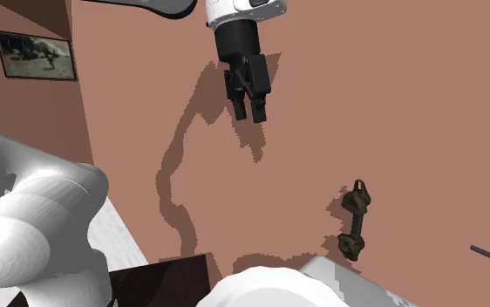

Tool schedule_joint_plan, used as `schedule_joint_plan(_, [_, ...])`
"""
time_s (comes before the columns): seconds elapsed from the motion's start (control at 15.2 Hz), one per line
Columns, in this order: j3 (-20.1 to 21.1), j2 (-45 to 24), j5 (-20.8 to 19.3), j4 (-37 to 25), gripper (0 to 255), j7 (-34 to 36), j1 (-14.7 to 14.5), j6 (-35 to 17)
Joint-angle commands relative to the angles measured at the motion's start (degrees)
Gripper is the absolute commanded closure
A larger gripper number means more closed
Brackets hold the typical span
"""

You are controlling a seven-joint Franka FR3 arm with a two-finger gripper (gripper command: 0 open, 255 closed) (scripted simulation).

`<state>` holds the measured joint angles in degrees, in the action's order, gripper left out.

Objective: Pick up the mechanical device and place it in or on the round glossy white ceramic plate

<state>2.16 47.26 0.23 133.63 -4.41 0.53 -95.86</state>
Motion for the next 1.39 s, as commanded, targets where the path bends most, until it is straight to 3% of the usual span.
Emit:
schedule_joint_plan(0.0, [0.0, 0.0, 0.0, 0.0, 0, 0.0, 0.0, 0.0])
schedule_joint_plan(0.92, [-12.4, -33.1, -7.0, -19.1, 0, -24.9, -1.1, -0.9])
schedule_joint_plan(0.99, [-11.2, -23.2, -6.8, -16.6, 0, -23.1, -0.8, 11.2])
schedule_joint_plan(1.06, [-11.2, -23.2, -6.8, -16.6, 0, -23.1, -0.8, 11.2])
schedule_joint_plan(1.32, [-16.5, -22.8, -2.6, -9.6, 0, -28.0, 0.1, -0.2])
